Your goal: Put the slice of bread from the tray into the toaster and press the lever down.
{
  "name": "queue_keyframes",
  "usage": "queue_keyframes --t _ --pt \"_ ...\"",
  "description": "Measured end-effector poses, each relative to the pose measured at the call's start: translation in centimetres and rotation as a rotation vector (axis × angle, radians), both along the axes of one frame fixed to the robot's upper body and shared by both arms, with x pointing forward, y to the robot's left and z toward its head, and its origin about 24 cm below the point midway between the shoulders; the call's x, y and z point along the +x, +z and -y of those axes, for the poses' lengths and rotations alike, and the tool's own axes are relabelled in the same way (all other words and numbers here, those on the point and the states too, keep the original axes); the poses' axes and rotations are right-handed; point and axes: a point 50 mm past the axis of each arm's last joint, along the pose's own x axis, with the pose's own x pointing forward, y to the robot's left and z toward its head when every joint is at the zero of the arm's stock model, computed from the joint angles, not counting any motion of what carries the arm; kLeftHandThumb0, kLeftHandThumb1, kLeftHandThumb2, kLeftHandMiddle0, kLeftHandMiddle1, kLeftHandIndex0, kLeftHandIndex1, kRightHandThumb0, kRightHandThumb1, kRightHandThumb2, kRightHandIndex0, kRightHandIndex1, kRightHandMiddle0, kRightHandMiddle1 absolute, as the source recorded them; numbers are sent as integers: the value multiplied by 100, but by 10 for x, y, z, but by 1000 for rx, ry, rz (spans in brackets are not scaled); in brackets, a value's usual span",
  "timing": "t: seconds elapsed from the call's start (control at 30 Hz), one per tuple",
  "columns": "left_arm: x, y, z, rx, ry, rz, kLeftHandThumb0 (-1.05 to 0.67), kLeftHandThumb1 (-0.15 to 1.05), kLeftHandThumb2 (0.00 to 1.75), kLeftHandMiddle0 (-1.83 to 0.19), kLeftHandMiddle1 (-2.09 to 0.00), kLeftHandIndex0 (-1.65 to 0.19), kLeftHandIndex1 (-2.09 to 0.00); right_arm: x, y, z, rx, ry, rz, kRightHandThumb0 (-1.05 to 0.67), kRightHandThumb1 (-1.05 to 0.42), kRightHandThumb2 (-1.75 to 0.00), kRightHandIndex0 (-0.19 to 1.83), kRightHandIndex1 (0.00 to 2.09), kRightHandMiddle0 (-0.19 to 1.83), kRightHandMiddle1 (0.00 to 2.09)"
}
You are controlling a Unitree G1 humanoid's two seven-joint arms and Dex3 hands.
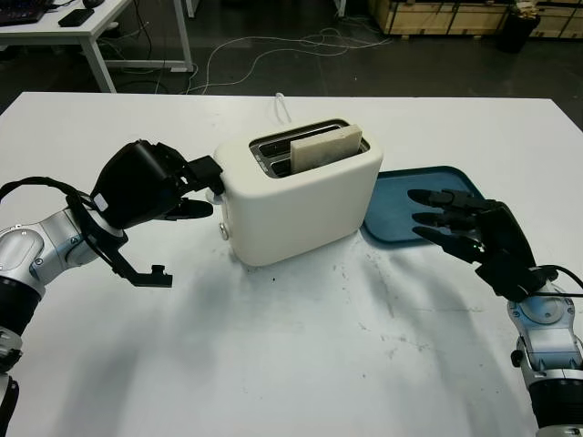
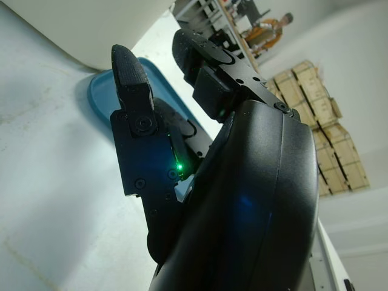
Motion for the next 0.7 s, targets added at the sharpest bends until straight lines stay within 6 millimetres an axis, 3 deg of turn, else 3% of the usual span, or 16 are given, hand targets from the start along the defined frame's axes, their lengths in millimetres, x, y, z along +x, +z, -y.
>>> queue_keyframes --t 0.7 --pt "1 -1 -1 -3 10 -1 -53 89 13 -117 -175 -57 -114 0 -1 0 -1 6 -6 -45 -92 -2 95 1 79 0"
